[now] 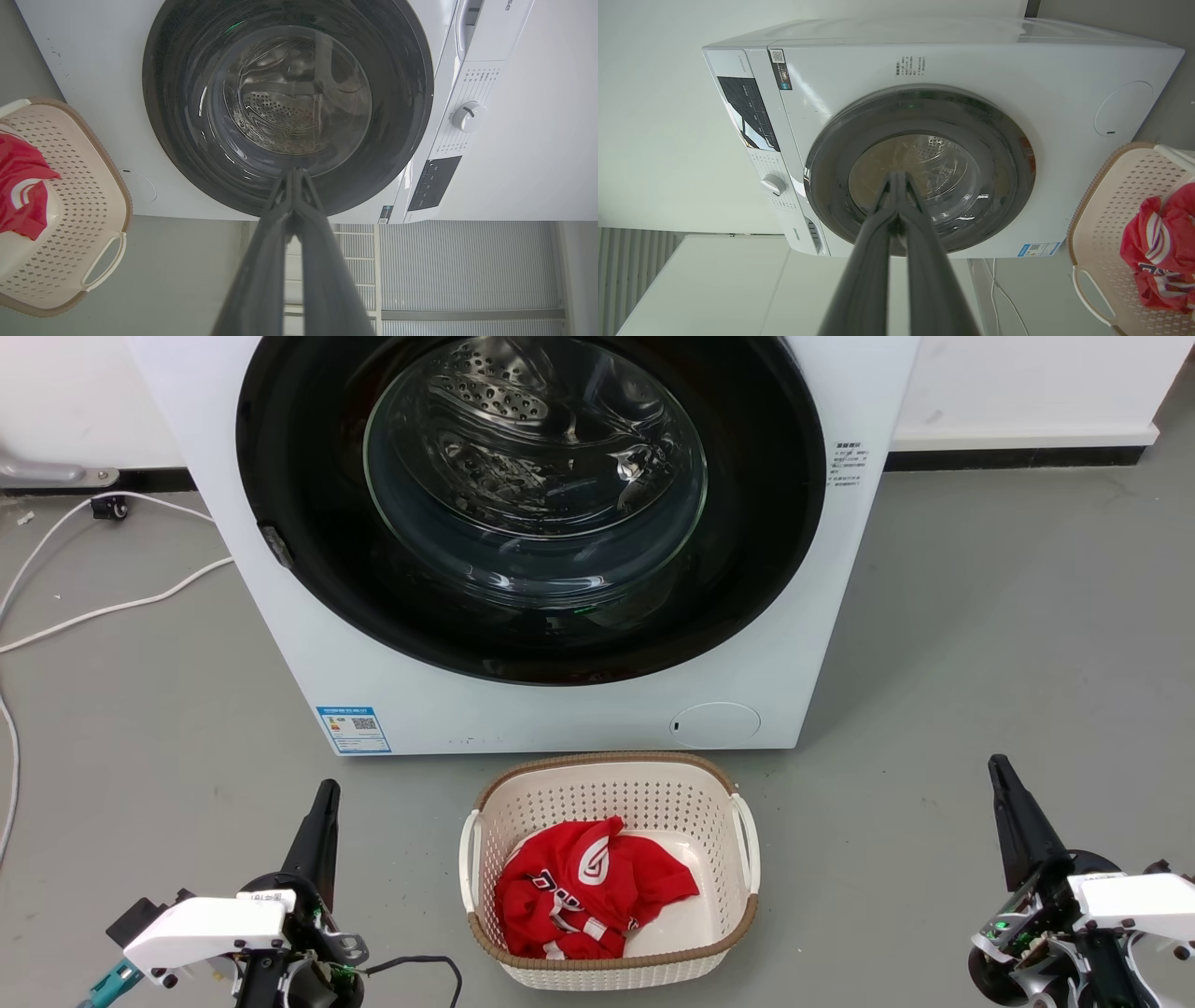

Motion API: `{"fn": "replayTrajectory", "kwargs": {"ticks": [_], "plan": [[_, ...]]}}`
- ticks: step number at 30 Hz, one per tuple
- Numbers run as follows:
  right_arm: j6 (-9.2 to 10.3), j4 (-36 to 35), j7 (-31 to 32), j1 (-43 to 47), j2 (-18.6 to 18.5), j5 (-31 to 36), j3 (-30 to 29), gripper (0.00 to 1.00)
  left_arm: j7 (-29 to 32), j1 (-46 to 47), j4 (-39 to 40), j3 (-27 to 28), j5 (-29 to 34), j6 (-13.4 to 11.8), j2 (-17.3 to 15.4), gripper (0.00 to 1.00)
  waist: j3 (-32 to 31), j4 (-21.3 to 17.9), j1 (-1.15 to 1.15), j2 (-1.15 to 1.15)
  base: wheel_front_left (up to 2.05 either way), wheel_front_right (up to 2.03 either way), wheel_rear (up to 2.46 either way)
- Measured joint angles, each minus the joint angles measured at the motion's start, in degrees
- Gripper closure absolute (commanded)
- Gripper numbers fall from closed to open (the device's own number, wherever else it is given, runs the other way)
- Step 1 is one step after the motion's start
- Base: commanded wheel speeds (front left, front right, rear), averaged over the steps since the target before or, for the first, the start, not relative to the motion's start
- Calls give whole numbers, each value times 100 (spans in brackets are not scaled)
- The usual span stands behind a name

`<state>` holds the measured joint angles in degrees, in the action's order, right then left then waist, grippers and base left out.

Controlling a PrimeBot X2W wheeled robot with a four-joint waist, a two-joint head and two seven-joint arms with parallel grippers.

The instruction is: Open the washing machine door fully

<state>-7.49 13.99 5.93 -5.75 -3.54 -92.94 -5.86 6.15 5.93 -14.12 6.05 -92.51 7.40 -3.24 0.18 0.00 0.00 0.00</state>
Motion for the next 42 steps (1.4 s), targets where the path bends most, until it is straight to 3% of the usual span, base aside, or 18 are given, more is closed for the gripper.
{"fn": "replayTrajectory", "kwargs": {"ticks": [13,14,24,29,42], "plan": [[0,1,15,-2,8,15,-13,100,16,1,0,9,1,0,4,100,0,0,0,0,0,0,0],[0,9,15,6,10,14,-13,0,16,-5,-9,8,1,-1,7,0,0,0,0,0,0,0,0],[0,-24,-199,164,30,43,122,0,-191,-133,59,-112,31,-7,37,0,3,3,0,0,0,0,0],[0,-212,-328,165,31,500,149,0,-333,-130,259,-182,288,-7,36,0,2,15,0,0,0,0,0],[0,-708,-635,261,35,2483,261,0,-642,-126,781,-354,2111,-7,-14,0,-6,55,0,0,0,0,0]]}}
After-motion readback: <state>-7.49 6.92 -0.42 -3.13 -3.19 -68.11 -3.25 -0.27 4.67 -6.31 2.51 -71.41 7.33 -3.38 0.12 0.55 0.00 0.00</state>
